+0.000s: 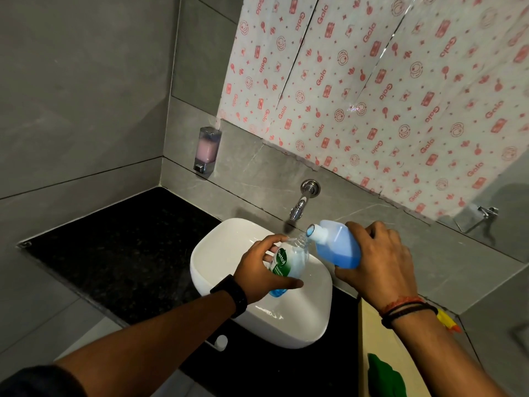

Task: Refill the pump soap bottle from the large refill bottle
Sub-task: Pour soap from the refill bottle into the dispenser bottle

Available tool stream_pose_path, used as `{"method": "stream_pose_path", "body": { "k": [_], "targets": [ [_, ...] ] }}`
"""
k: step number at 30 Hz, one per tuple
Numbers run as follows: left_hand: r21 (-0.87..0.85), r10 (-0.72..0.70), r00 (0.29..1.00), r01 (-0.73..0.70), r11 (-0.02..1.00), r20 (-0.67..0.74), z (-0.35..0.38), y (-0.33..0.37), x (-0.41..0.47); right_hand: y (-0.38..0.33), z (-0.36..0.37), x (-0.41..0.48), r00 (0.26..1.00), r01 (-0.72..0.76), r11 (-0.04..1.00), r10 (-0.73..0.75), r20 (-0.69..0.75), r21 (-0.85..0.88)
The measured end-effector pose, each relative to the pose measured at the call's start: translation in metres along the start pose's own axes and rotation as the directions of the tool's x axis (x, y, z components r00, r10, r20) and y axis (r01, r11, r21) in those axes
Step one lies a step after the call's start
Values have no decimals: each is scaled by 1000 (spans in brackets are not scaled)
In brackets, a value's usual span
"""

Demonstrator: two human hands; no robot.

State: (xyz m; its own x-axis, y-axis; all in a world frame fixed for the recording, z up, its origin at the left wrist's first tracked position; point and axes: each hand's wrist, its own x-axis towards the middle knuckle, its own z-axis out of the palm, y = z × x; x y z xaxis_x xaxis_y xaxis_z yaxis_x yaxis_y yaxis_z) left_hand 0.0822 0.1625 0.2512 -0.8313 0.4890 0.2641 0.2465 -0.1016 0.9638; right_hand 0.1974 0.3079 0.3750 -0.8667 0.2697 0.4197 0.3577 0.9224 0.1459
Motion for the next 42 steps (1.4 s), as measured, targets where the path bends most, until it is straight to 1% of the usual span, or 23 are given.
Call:
{"method": "stream_pose_path", "body": {
  "k": [10,15,26,42],
  "targets": [
    [-5,-4,1000,4,1000,5,-1,1,0,-1,0,1,1000,9,1000,-9,-3,-29],
    [-4,-7,1000,7,1000,4,-1,0,0,1,2,1,1000,12,1000,-12,-5,-16],
    [-2,-6,1000,6,1000,1,0,0,0,2,4,1,999,26,1000,-26,-46,-12],
    [3,-9,1000,9,1000,3,1,-2,0,2,5,1,1000,16,1000,-16,-10,-18]
  ]
}}
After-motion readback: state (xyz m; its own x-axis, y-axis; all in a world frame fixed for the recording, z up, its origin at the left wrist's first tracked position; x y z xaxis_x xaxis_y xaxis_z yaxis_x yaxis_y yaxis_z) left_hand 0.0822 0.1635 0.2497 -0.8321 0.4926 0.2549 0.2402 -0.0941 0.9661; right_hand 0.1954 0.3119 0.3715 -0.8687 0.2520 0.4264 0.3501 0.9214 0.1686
